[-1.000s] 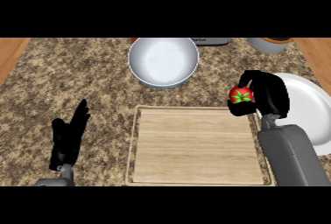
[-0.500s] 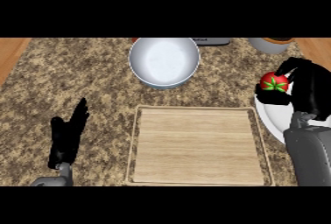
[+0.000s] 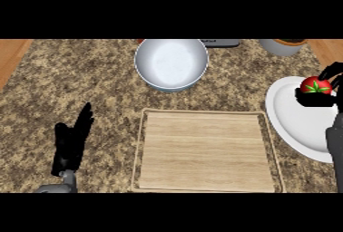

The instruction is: Pick the tomato from the tray and place it in the plate

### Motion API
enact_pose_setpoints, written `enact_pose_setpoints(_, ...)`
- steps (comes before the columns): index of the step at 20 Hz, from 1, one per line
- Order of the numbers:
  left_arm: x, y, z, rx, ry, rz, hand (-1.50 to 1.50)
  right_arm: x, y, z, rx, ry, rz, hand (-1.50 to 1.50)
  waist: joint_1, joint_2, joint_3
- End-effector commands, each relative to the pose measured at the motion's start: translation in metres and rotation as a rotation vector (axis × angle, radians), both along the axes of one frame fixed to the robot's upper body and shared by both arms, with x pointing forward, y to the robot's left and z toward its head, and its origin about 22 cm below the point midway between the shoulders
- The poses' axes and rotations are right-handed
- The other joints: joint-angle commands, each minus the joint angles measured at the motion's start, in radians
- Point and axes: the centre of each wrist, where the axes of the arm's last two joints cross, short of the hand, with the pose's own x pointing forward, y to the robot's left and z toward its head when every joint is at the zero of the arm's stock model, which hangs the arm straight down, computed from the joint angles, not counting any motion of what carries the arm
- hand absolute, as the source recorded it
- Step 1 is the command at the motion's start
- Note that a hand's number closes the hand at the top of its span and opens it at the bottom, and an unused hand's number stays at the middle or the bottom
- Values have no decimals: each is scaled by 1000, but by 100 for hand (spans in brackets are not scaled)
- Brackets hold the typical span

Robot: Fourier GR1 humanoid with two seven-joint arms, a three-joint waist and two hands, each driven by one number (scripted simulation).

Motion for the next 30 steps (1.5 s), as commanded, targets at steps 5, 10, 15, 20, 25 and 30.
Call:
enact_pose_setpoints(5, -13, -1, -2, -3, 2, -7, 0, 14, -56, -24, 39, 127, -42, 150, 7, 1, 0)
enact_pose_setpoints(10, 6, -11, 9, -7, -10, 8, 0, 11, -85, -51, 142, 276, 18, 150, 9, 4, 1)
enact_pose_setpoints(15, 7, 5, 11, -4, 0, -9, 0, 3, -101, -74, 230, 461, 51, -150, 9, 3, 1)
enact_pose_setpoints(20, -9, -5, -6, 2, -11, 6, 0, -1, -125, -67, 242, 421, 188, -150, 9, 2, 1)
enact_pose_setpoints(25, 7, 5, 4, 2, -8, 12, 0, 7, -110, -61, 430, 50, 301, -150, -4, 0, 2)
enact_pose_setpoints(30, 2, -9, -5, -1, -10, 7, 0, 2, -121, -52, 659, -237, 288, -150, -20, -4, 1)
